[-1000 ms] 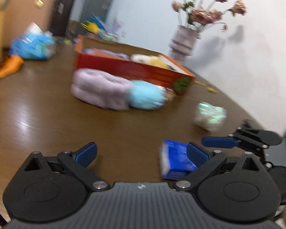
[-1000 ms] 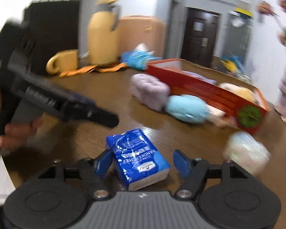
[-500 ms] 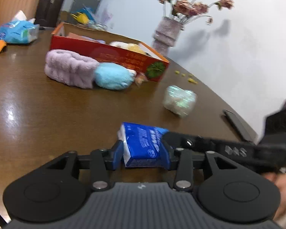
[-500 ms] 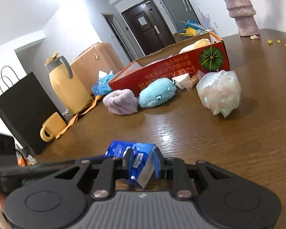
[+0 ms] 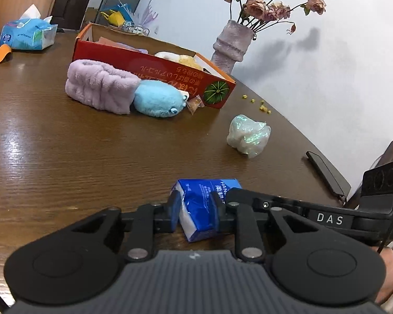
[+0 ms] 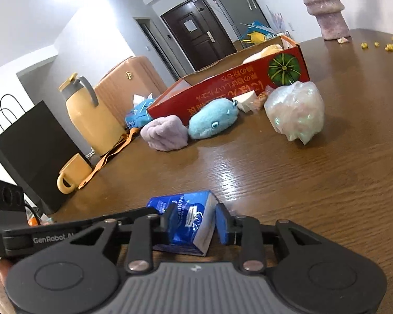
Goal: Organize soft objects
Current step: 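Carry the tissue pack into the box and open the right tool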
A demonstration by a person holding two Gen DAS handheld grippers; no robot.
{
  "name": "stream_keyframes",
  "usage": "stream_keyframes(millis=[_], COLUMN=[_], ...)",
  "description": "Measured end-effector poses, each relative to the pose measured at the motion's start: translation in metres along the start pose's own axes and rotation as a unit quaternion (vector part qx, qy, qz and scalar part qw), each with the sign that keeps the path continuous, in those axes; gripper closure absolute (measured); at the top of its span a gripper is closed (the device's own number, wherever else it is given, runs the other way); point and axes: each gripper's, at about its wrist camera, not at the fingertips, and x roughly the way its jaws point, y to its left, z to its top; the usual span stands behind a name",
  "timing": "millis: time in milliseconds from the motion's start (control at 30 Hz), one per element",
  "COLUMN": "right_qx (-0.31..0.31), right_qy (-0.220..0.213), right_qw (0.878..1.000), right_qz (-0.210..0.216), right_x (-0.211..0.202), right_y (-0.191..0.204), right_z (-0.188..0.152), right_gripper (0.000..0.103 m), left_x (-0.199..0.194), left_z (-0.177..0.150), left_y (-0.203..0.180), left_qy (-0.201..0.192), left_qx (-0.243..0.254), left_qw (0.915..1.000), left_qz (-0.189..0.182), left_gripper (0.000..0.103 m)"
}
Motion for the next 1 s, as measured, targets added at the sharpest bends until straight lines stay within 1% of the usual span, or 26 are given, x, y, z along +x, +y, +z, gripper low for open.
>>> stream_keyframes(millis=[67,133,167,200,267,333,367,400,467,533,567,633,700,767,833,933,967,1000], right_qx=[-0.009,-0.023,-0.028,-0.03,-0.034,-0.033,-0.031,-0.026,-0.019,-0.026,-0.025,-0.037,-0.061,-0.085,-0.087,-0.059,-0.057,-0.054], right_qy=[-0.004,-0.009,-0.01,-0.011,-0.014,-0.014,-0.015,-0.016,-0.017,-0.022,-0.03,-0.051,-0.072,-0.09,-0.092,-0.069,-0.055,-0.041], right_qw=[1.0,1.0,0.999,0.999,0.999,0.999,0.999,0.999,0.999,0.999,0.999,0.998,0.995,0.992,0.991,0.995,0.996,0.996], right_qz=[-0.007,-0.02,-0.025,-0.028,-0.033,-0.035,-0.036,-0.037,-0.036,-0.033,-0.03,-0.027,-0.029,-0.033,-0.036,-0.042,-0.049,-0.058], right_x=[0.001,0.002,0.002,0.002,0.002,0.001,0.0,-0.001,-0.002,-0.003,-0.004,-0.006,-0.005,0.003,0.022,0.064,0.082,0.1], right_y=[0.004,0.01,0.012,0.014,0.017,0.017,0.017,0.016,0.016,0.019,0.02,0.024,0.028,0.03,0.022,0.001,-0.007,-0.014], right_z=[-0.001,-0.002,-0.003,-0.003,-0.004,-0.004,-0.004,-0.004,-0.003,0.003,0.009,0.03,0.059,0.101,0.147,0.21,0.229,0.244], right_gripper=[0.073,0.073,0.073,0.073,0.073,0.073,0.073,0.073,0.075,0.077,0.078,0.078,0.079,0.08,0.081,0.081,0.081,0.081], left_x=[0.0,-0.002,-0.003,-0.004,-0.004,-0.005,-0.005,-0.006,-0.007,-0.007,-0.008,-0.009,-0.003,0.013,0.034,0.08,0.099,0.121], left_z=[-0.001,-0.003,-0.005,-0.006,-0.007,-0.007,-0.007,-0.005,-0.002,0.005,0.012,0.036,0.07,0.112,0.153,0.21,0.227,0.243], left_y=[-0.001,-0.007,-0.011,-0.013,-0.015,-0.014,-0.012,-0.009,-0.006,-0.007,-0.008,-0.007,-0.006,-0.002,0.003,0.01,0.015,0.022], left_qy=[-0.002,-0.008,-0.012,-0.013,-0.016,-0.017,-0.017,-0.017,-0.019,-0.033,-0.044,-0.066,-0.081,-0.08,-0.081,-0.06,-0.045,-0.021], left_qx=[-0.008,-0.008,-0.004,-0.008,-0.015,-0.014,-0.017,-0.022,-0.037,-0.035,-0.031,-0.029,-0.019,-0.019,-0.012,0.002,-0.007,-0.017], left_qw=[1.0,0.9999,0.9998,0.9998,0.9996,0.9994,0.9992,0.9992,0.9988,0.9983,0.9981,0.9973,0.9965,0.9964,0.9964,0.9982,0.999,0.9995], left_qz=[0.005,0.012,0.013,0.011,0.015,0.025,0.032,0.03,0.026,0.032,0.03,0.014,-0.007,-0.02,-0.024,-0.003,0.007,0.014], left_gripper=[0.08,0.074,0.067,0.062,0.062,0.076,0.087,0.09,0.09,0.09,0.09,0.09,0.09,0.09,0.09,0.09,0.09,0.09])
